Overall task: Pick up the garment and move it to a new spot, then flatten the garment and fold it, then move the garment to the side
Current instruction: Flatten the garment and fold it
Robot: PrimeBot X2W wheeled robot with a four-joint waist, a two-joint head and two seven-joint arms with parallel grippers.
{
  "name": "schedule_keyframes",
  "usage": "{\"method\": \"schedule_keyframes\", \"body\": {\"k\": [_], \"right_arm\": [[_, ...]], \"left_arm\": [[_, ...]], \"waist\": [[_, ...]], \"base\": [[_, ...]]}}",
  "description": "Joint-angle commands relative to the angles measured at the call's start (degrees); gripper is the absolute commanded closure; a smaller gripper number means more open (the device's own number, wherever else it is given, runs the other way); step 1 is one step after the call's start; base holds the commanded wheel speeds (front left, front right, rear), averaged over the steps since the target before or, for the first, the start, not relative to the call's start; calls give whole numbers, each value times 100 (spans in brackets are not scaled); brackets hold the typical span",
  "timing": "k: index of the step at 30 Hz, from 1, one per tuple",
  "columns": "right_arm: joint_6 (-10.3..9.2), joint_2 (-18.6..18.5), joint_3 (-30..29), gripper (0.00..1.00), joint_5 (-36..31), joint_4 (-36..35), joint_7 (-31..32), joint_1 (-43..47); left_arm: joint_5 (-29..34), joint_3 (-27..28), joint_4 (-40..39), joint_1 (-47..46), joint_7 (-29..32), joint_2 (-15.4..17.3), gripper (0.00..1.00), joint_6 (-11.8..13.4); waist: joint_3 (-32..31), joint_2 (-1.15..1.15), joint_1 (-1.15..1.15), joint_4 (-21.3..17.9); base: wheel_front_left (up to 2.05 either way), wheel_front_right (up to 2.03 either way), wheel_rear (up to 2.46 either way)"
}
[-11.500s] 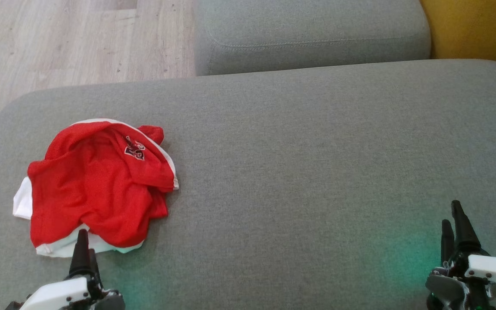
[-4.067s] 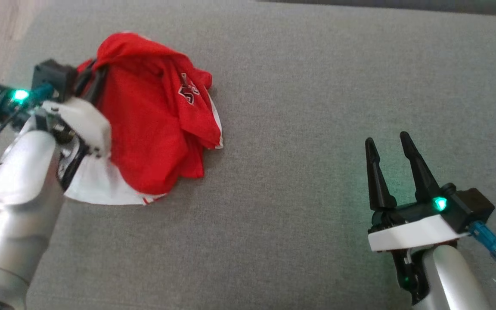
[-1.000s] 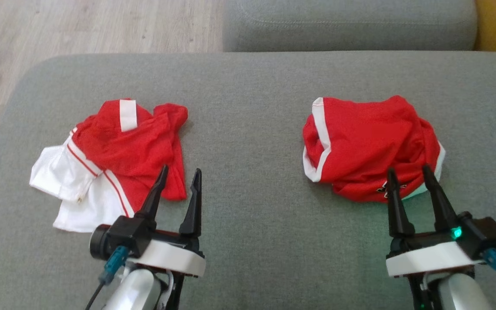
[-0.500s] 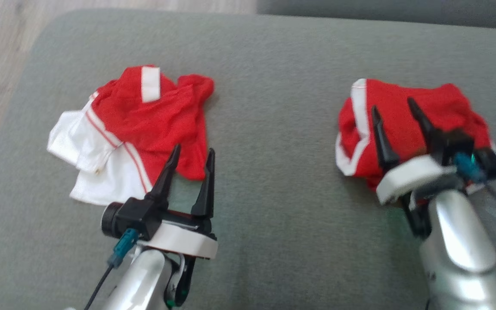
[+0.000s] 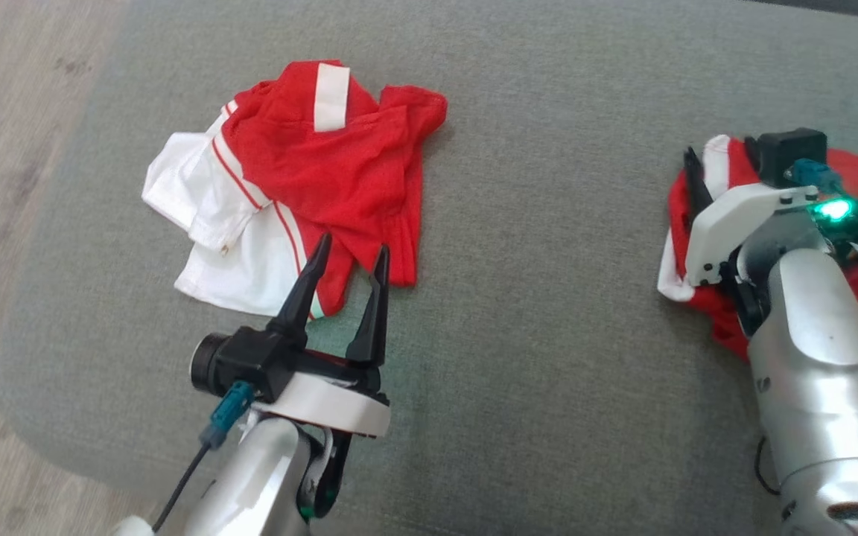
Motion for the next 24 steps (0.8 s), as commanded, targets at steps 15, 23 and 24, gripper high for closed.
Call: {"method": "schedule_keyframes", "body": {"k": [15, 23, 24], "right_arm": [[-4, 33, -8, 100, 567, 633, -727, -506], [-4, 33, 952, 100, 1784, 7, -1286, -1232], [-4, 33, 1131, 100, 1997, -141, -1312, -1329]], "left_arm": [[80, 148, -36, -117, -53, 3, 0, 5], [39, 257, -50, 53, -53, 2, 0, 27], [36, 268, -47, 77, -53, 2, 0, 23]], "waist": [[-382, 0, -1, -414], [-697, 0, -1, -759], [-739, 0, -1, -784]], "base": [[0, 0, 0], [0, 0, 0], [0, 0, 0]]}}
